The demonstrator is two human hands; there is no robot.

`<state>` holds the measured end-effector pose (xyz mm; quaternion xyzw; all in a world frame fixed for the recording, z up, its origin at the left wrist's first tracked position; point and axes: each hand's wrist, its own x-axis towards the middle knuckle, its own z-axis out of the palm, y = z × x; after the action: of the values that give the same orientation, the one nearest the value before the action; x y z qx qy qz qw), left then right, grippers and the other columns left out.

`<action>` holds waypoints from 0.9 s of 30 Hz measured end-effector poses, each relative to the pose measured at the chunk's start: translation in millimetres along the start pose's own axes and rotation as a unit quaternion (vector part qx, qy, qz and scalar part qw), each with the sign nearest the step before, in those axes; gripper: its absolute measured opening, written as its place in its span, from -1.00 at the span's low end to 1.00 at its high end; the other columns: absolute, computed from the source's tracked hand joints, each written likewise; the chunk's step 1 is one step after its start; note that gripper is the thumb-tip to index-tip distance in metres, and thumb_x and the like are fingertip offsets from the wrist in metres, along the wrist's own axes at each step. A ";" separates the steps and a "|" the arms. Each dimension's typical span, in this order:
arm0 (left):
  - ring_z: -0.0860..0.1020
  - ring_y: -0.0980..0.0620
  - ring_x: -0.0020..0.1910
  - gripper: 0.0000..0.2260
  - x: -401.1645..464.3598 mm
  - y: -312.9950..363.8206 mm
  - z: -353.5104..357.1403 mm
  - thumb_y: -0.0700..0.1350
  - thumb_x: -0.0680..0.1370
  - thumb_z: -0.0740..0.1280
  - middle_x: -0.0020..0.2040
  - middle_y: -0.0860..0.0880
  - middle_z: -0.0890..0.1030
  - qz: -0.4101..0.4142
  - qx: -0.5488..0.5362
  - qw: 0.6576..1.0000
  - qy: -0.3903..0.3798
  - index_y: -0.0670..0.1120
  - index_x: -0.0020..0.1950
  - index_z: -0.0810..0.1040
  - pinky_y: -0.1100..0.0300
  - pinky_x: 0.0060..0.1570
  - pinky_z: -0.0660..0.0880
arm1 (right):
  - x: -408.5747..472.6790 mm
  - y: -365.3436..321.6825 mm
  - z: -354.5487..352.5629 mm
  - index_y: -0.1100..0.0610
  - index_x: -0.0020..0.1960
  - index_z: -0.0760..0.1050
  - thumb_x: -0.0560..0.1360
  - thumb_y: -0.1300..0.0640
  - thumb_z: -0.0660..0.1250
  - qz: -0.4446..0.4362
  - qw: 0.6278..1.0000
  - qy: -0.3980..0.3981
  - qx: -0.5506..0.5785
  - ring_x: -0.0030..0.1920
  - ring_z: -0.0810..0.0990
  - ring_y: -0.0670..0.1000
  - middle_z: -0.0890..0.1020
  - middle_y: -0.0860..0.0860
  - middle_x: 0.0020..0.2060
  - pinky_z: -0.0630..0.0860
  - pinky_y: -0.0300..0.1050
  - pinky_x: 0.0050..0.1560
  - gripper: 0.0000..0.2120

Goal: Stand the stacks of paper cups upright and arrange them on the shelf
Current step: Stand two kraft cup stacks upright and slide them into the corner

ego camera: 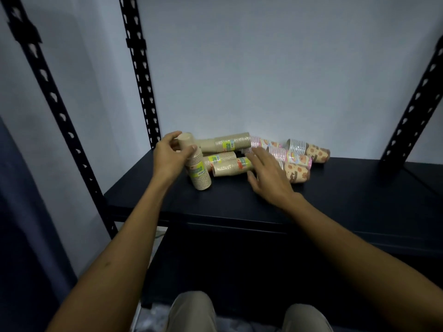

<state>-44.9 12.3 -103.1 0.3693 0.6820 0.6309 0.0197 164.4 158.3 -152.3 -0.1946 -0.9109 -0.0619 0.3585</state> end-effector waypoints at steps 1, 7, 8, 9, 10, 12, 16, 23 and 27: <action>0.55 0.11 0.01 -0.57 -0.2 -0.5 1.5 -0.15 0.41 0.50 0.06 0.01 0.59 0.011 0.009 1.000 0.000 -0.12 0.25 0.52 0.39 -0.09 0.45 | 8.0 -4.0 3.8 0.31 0.24 0.47 0.43 0.28 0.30 -0.021 1.000 -0.011 -0.005 0.19 0.48 0.26 0.51 0.24 0.19 0.46 0.15 0.19 -0.62; 0.59 0.12 0.00 -0.54 -8.8 -22.6 10.0 -0.12 0.42 0.49 0.08 0.01 0.60 0.003 -0.012 0.998 -0.062 -0.08 0.28 0.47 0.26 -0.03 0.53 | 52.7 -11.0 17.5 0.24 0.06 0.47 0.47 0.22 0.24 -0.040 0.979 -0.182 -0.085 0.00 0.52 0.23 0.54 0.19 -0.01 0.42 0.00 -0.14 -0.81; 0.59 0.10 0.05 -0.50 -13.9 -30.9 11.2 -0.14 0.42 0.50 0.11 0.00 0.60 -0.005 -0.023 0.996 -0.089 -0.07 0.32 0.44 0.21 0.03 0.54 | 57.8 -10.7 18.5 0.22 0.09 0.45 0.47 0.21 0.25 -0.032 0.974 -0.206 -0.091 0.03 0.53 0.22 0.54 0.18 0.03 0.41 -0.02 -0.14 -0.79; 0.58 0.09 0.10 -0.46 -19.9 -39.5 12.5 -0.17 0.42 0.50 0.14 0.00 0.59 -0.016 -0.028 0.993 -0.114 -0.05 0.36 0.41 0.18 0.08 0.53 | 62.4 -9.9 19.5 0.20 0.13 0.44 0.47 0.21 0.26 -0.022 0.967 -0.233 -0.098 0.06 0.54 0.21 0.54 0.17 0.06 0.44 0.00 -0.11 -0.76; 0.57 0.08 0.13 -0.43 -26.3 -48.4 13.6 -0.19 0.42 0.49 0.16 0.00 0.59 -0.029 -0.022 0.990 -0.134 -0.04 0.38 0.39 0.18 0.11 0.52 | 66.6 -8.8 20.8 0.18 0.16 0.42 0.48 0.20 0.26 -0.013 0.960 -0.260 -0.105 0.09 0.54 0.20 0.54 0.16 0.09 0.47 0.02 -0.06 -0.74; 0.58 0.06 0.14 -0.48 -35.7 -63.5 15.1 -0.20 0.42 0.49 0.16 -0.02 0.60 -0.048 0.005 0.988 -0.149 -0.08 0.35 0.44 0.22 0.13 0.51 | 71.5 -5.7 24.1 0.16 0.22 0.39 0.49 0.19 0.27 -0.006 0.948 -0.295 -0.118 0.13 0.52 0.19 0.52 0.17 0.13 0.48 0.06 0.03 -0.70; 0.59 0.13 0.05 -0.51 -35.1 -71.4 16.0 -0.18 0.40 0.51 0.12 -0.01 0.62 -0.051 0.036 0.987 -0.148 -0.11 0.30 0.49 0.36 0.06 0.50 | 72.9 -2.5 29.1 0.20 0.27 0.37 0.50 0.22 0.27 -0.010 0.945 -0.288 -0.152 0.20 0.43 0.22 0.41 0.20 0.21 0.46 0.11 0.08 -0.65; 0.56 0.14 0.08 -0.52 -33.8 -73.6 17.1 -0.18 0.43 0.48 0.16 0.00 0.61 -0.033 0.054 0.988 -0.143 -0.09 0.33 0.48 0.33 0.10 0.47 | 65.8 -1.9 31.7 0.20 0.23 0.32 0.45 0.24 0.31 -0.028 0.949 -0.278 -0.148 0.18 0.49 0.19 0.50 0.16 0.19 0.43 0.10 0.08 -0.62; 0.57 0.13 0.08 -0.55 -34.3 -73.8 17.8 -0.20 0.43 0.47 0.14 -0.02 0.62 -0.035 0.054 0.988 -0.139 -0.10 0.31 0.48 0.35 0.08 0.45 | 65.7 1.4 31.7 0.18 0.25 0.30 0.42 0.23 0.34 -0.036 0.953 -0.279 -0.116 0.10 0.53 0.20 0.52 0.16 0.13 0.52 0.10 -0.02 -0.56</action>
<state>-46.5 14.3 -186.3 0.4296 0.7182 0.5348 0.1169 101.2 187.9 -131.1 -0.2116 -0.9675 -0.1233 0.0630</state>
